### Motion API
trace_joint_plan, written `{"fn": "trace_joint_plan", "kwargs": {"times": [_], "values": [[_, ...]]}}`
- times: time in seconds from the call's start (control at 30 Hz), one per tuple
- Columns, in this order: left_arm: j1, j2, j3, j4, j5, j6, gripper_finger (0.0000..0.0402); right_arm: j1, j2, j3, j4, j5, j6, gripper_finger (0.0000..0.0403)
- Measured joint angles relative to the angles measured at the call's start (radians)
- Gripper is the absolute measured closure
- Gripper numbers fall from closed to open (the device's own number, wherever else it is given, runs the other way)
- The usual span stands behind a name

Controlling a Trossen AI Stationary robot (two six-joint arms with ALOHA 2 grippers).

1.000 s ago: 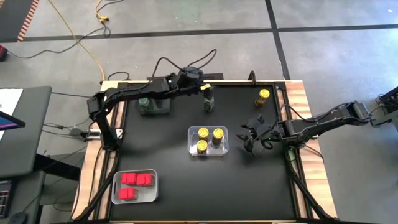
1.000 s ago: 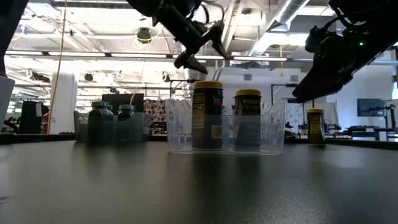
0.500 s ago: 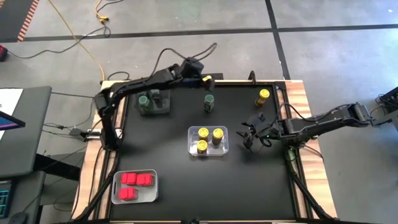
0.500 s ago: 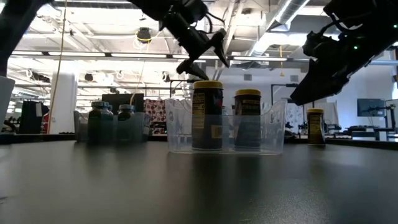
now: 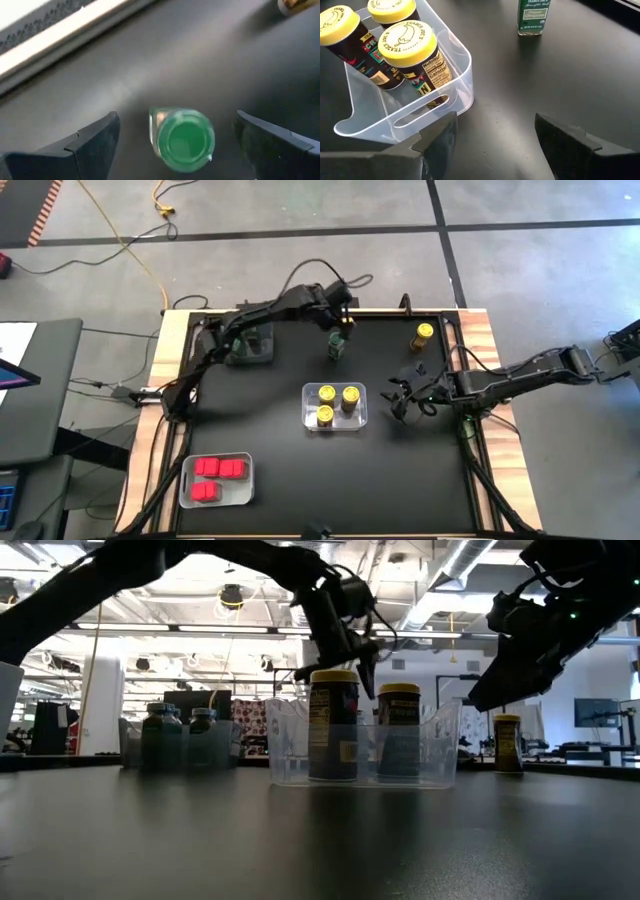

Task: Sort spices by type
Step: Put the green seasoning bottle into the transparent bin

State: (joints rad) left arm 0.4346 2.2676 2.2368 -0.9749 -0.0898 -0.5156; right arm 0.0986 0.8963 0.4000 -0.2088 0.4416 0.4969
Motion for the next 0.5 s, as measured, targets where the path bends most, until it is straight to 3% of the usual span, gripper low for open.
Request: {"fn": "trace_joint_plan", "kwargs": {"times": [0.5], "values": [[-0.006, 0.01, 0.001, -0.009, -0.009, -0.012, 0.0032, 0.02, 0.0, 0.0, 0.0, -0.001, 0.012, 0.0107]]}}
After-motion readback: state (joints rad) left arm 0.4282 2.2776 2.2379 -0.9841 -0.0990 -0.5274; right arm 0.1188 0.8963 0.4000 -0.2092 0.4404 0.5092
